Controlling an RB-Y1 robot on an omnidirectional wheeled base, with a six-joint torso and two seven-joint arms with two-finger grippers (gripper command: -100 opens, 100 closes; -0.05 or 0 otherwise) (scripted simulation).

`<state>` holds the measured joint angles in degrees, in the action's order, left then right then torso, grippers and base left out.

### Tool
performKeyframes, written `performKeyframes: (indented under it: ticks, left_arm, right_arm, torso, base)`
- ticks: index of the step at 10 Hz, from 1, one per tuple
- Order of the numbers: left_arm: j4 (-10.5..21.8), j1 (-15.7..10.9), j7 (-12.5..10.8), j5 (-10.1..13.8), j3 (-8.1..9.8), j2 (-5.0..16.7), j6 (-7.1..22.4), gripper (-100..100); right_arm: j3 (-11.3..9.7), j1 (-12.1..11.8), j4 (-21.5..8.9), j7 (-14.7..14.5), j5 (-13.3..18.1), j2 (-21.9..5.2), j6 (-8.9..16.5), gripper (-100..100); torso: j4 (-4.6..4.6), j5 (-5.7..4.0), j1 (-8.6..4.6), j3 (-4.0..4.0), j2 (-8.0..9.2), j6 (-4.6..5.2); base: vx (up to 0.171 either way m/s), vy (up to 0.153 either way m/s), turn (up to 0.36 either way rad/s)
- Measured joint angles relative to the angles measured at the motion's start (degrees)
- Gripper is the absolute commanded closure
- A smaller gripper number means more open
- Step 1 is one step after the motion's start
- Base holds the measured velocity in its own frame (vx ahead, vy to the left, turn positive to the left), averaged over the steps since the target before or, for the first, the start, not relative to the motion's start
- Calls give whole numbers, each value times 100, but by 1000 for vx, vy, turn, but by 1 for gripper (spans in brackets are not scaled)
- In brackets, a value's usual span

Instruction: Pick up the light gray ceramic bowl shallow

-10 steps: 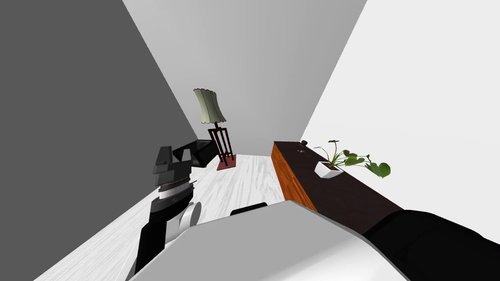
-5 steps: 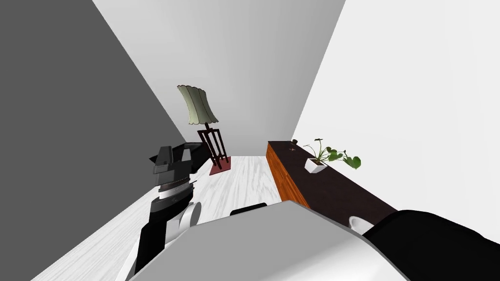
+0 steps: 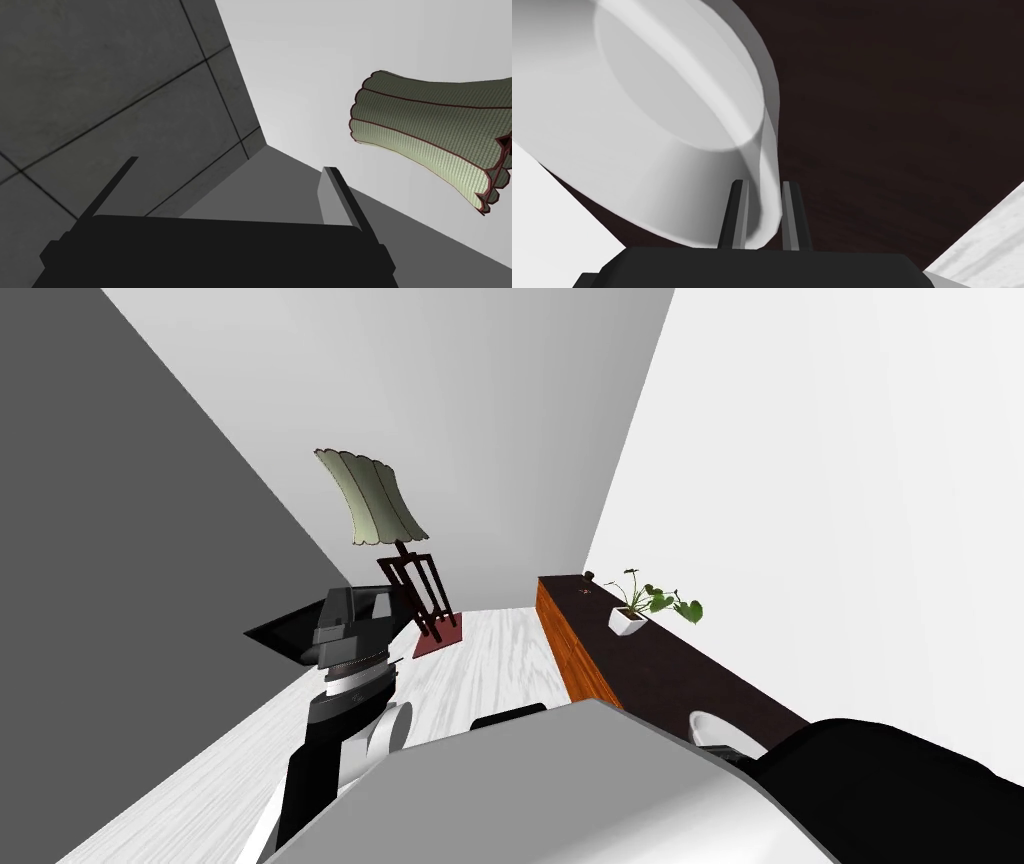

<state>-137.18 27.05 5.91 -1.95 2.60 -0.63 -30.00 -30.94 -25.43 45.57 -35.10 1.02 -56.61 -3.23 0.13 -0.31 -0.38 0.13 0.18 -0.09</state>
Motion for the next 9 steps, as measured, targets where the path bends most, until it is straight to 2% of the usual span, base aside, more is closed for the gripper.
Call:
performKeyframes:
  ticks: [1, 2, 3, 4, 6, 7, 8, 9]
  left_arm:
    - [0, 2, 0, 0, 1, 1, 0, 0]
    - [0, 1, 0, 0, 1, 1, 0, 0]
    - [0, 0, 0, 0, 0, 1, 0, 0]
    - [0, 0, 0, 0, 0, 0, 0, 0]
    - [-1, 2, 0, 0, 2, 1, 0, 0]
    - [0, 1, 0, 0, 1, 1, 0, 0]
    - [0, 0, 0, 0, 0, 0, 0, 0]
    - [0, 2, 0, 0, 1, 1, 0, 0]
  right_arm:
    - [22, 33, 166, -151, -43, -23, 126, 100]
    - [-5, 24, 341, -337, -81, -75, 292, 100]
    - [1, 34, 468, -459, -82, -74, 355, 100]
    - [51, -25, 740, -512, -74, -99, 431, 100]
    - [-153, 196, 964, -821, -226, -226, 613, 100]
    - [-167, 158, 1201, -893, -261, -300, 728, 100]
    - [-205, 203, 1248, -919, -270, -283, 739, 100]
    - [-253, 272, 1418, -1051, -332, -340, 867, 100]
  torso:
    - [-7, 1, -22, -8, -12, 17]
    - [-3, 0, -24, -13, -26, -3]
    - [-1, -1, -16, -12, -26, -8]
    - [2, -3, -6, -7, -17, -7]
    - [-7, -4, -27, -22, -39, 10]
    - [0, -2, -12, -9, -17, 2]
    - [7, -1, -3, 3, -1, -5]
    - [3, 6, -12, -5, -16, 11]
  base:
    - [87, -59, -654]
    - [60, -31, 39]
    - [29, -15, 9]
    - [122, -71, -341]
    - [80, -41, -331]
    - [-11, -1, -8]
    - [76, -36, -317]
    - [108, -31, -453]
